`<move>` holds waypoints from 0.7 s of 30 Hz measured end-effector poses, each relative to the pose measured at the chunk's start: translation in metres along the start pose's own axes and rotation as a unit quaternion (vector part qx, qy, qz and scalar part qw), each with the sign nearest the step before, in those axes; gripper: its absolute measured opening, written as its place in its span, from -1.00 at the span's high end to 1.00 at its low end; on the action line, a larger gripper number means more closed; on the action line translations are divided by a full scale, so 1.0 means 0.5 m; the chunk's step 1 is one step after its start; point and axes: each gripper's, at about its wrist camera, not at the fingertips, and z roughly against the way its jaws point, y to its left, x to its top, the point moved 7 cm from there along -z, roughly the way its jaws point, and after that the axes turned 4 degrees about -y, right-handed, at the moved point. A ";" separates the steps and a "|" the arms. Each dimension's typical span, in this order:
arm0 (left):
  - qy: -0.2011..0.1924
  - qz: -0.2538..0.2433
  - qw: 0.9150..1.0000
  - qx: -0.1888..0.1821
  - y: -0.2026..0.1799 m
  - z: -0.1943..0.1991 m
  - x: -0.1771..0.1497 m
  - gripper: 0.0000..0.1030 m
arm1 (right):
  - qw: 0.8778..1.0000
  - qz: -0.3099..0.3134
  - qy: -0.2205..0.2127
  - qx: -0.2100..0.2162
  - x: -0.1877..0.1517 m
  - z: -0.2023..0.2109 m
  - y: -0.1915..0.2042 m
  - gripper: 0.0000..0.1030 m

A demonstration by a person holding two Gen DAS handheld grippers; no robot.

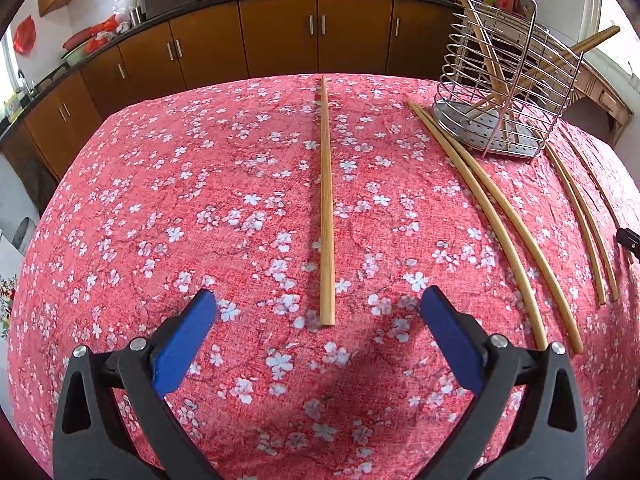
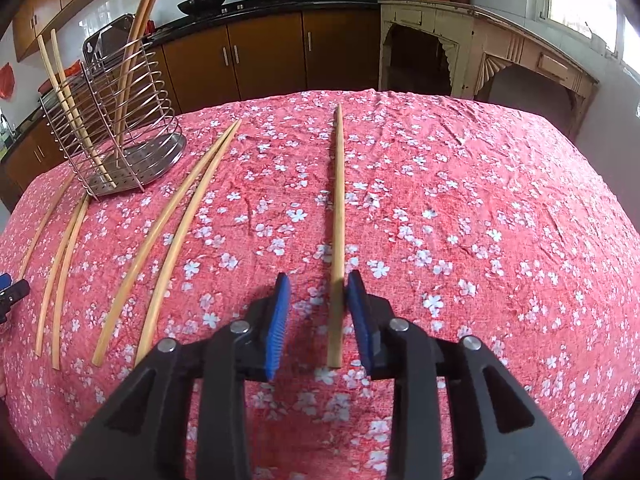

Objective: Organize utensils

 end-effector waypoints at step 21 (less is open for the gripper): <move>0.000 0.002 1.000 0.001 0.004 0.005 -0.001 -0.96 | 1.000 -0.020 -0.002 -0.009 -0.014 0.016 -0.025 0.57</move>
